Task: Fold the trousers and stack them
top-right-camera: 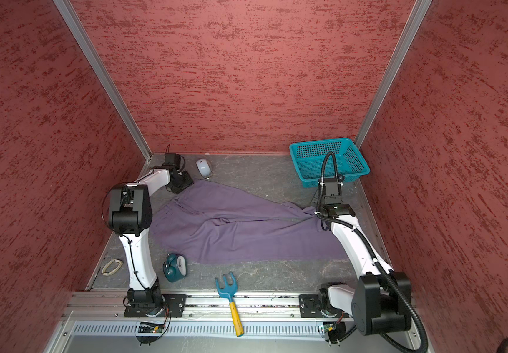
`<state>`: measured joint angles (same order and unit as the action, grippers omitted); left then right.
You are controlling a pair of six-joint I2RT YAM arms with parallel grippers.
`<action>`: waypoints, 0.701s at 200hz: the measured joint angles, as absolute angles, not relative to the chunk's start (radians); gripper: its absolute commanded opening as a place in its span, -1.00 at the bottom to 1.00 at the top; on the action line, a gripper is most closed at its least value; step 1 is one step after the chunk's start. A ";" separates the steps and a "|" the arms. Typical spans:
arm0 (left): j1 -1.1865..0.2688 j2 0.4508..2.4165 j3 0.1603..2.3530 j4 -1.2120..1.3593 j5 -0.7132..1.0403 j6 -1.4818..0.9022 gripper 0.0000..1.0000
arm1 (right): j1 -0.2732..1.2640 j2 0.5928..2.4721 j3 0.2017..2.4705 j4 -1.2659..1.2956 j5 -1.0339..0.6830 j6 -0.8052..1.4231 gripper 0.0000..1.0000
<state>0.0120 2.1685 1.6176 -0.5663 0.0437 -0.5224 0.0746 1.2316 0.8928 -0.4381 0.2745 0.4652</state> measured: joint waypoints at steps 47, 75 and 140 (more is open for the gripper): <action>0.036 2.161 1.592 -0.599 0.024 -0.545 -1.00 | 0.065 1.237 0.933 -0.448 0.276 0.464 -1.00; 0.091 2.054 1.437 -0.580 0.017 -0.581 -1.00 | 0.060 1.230 0.974 -0.456 0.290 0.452 -0.97; 0.294 1.888 1.270 -0.681 -0.120 -0.636 -1.00 | 0.055 1.298 1.049 -0.458 0.189 0.415 0.12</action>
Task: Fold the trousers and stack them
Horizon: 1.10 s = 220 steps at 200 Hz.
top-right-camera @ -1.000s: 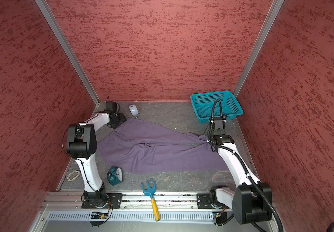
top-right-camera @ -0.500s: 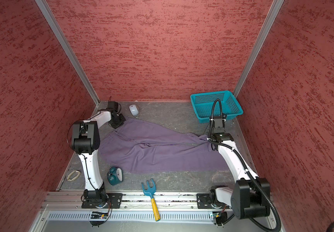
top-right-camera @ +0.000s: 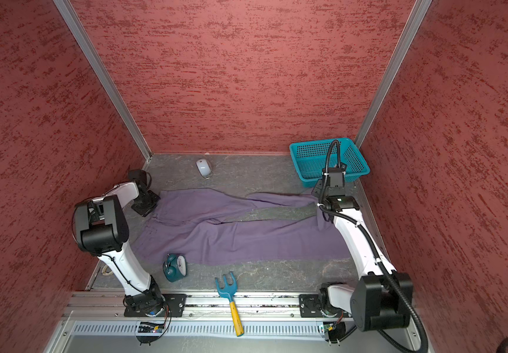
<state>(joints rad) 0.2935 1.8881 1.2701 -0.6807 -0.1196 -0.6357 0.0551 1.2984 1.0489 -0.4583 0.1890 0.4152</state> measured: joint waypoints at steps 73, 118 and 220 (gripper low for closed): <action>0.275 1.884 1.271 -0.682 -0.126 -0.641 -1.00 | 0.055 1.330 0.905 -0.546 0.133 0.421 0.06; 0.275 1.884 1.271 -0.680 -0.109 -0.643 -1.00 | 0.055 1.200 0.700 -0.633 0.133 0.529 -0.49; 0.277 1.884 1.244 -0.657 -0.087 -0.646 -1.00 | 0.010 1.369 0.756 -0.594 0.168 0.536 -1.00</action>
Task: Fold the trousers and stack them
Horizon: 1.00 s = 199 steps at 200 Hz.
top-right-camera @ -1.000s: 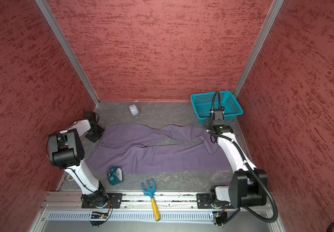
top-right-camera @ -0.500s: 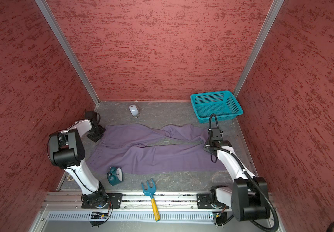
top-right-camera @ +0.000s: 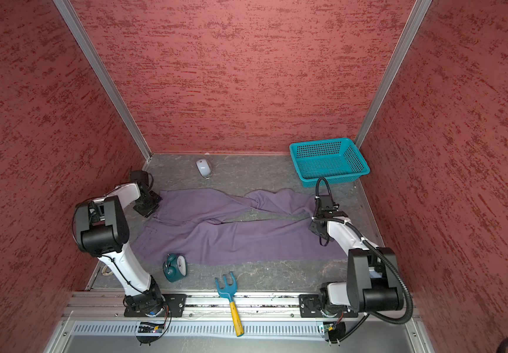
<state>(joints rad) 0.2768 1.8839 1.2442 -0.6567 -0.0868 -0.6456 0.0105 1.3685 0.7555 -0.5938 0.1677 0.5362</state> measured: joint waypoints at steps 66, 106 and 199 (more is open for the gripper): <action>0.354 1.724 1.149 -0.642 -0.112 -0.693 -1.00 | -0.044 1.120 0.979 -0.741 0.299 0.480 -1.00; 0.388 1.621 1.118 -0.626 -0.123 -0.727 -1.00 | -0.046 0.962 1.102 -0.912 0.364 0.513 -1.00; 0.339 1.620 1.134 -0.588 -0.095 -0.717 0.24 | -0.090 1.182 1.157 -0.865 0.384 0.541 -1.00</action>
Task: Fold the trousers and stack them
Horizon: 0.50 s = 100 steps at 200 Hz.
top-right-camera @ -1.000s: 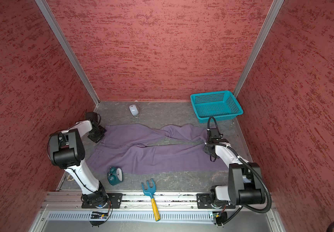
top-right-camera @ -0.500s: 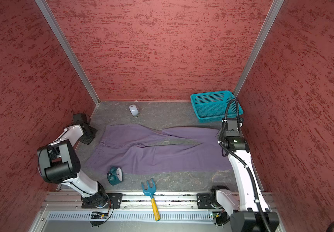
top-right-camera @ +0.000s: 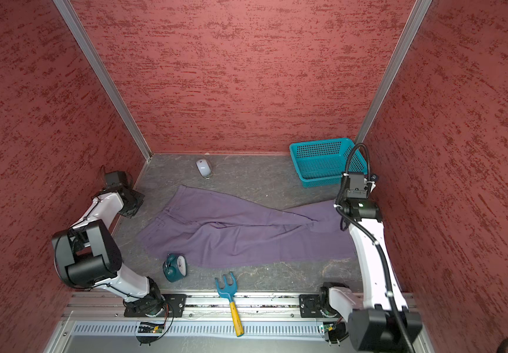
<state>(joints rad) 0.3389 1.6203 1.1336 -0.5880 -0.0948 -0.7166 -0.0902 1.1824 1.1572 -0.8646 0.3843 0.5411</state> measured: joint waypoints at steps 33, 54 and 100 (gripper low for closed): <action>0.183 1.783 1.271 -0.610 -0.086 -0.638 0.76 | -0.096 1.290 1.157 -0.790 0.320 0.538 -1.00; 0.127 1.903 1.379 -0.637 -0.071 -0.605 0.78 | -0.098 1.287 1.157 -0.760 0.300 0.532 -1.00; 0.074 2.088 1.549 -0.727 -0.076 -0.556 0.67 | -0.116 1.266 1.138 -0.728 0.279 0.511 -1.00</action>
